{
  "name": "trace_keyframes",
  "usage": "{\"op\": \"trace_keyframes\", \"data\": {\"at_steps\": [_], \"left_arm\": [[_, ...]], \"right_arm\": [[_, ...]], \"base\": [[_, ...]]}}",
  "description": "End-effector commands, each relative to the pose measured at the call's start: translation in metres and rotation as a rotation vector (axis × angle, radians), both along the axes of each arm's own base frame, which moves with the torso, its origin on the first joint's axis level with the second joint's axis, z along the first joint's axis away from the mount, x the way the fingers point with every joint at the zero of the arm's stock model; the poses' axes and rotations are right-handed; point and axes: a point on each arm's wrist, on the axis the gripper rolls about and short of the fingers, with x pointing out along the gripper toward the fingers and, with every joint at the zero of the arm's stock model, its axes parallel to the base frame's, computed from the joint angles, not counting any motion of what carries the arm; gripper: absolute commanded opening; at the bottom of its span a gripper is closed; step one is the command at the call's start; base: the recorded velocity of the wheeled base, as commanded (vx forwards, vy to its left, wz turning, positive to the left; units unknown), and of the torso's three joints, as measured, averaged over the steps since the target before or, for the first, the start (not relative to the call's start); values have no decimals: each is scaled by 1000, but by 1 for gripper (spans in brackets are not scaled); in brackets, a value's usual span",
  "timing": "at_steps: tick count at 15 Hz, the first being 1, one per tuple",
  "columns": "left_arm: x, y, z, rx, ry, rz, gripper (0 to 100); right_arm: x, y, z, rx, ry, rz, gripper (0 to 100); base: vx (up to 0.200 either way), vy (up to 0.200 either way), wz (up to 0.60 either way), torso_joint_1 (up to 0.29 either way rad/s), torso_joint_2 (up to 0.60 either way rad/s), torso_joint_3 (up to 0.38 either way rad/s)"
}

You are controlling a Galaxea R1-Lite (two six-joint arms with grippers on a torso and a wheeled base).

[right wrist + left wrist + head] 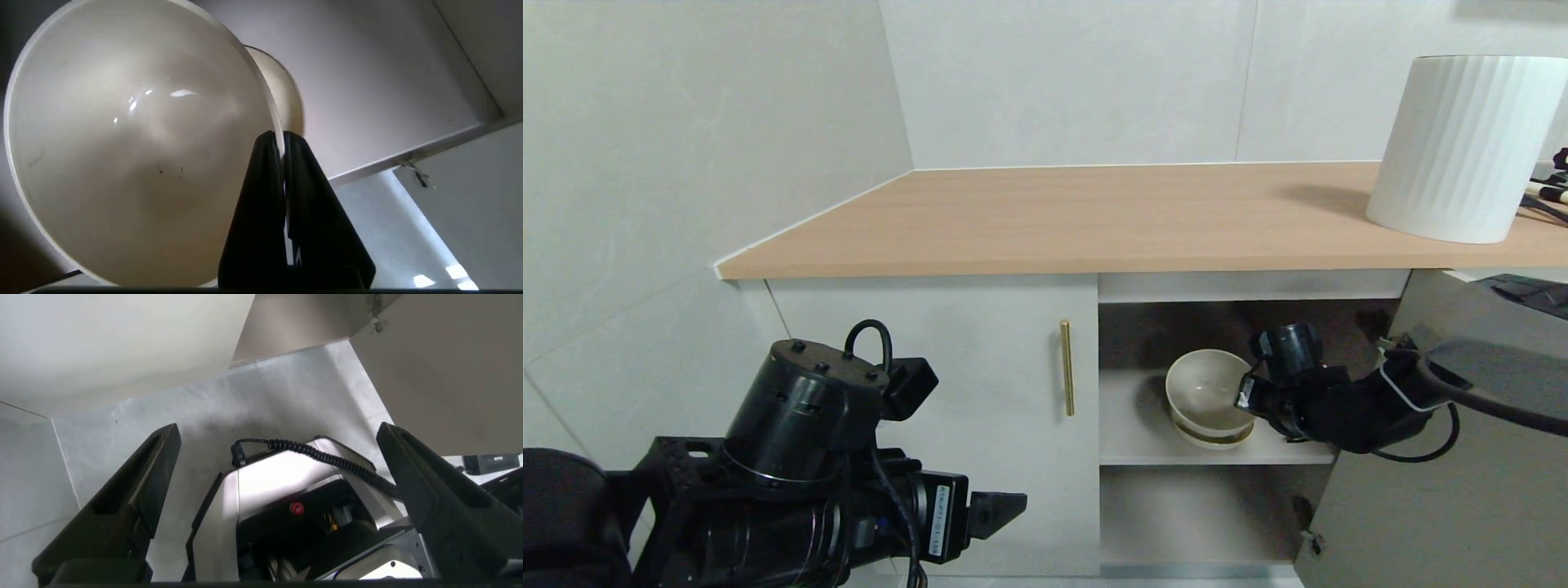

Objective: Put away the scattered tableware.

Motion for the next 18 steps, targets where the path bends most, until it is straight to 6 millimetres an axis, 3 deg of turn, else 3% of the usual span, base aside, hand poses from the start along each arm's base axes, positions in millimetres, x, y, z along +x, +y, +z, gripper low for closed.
{"op": "trace_keyframes", "data": {"at_steps": [1, 8, 18], "left_arm": [[0, 0, 0, 1, 1, 1, 100], [0, 0, 0, 1, 1, 1, 100], [0, 0, 0, 0, -2, 2, 100]], "right_arm": [[4, 1, -11, -5, 18, 0, 0], [12, -10, -19, -8, 29, -31, 0], [13, -10, -21, -8, 34, -30, 0]], "base": [[0, 0, 0, 0, 0, 0], [0, 0, 0, 0, 0, 0], [0, 0, 0, 0, 0, 0]]}}
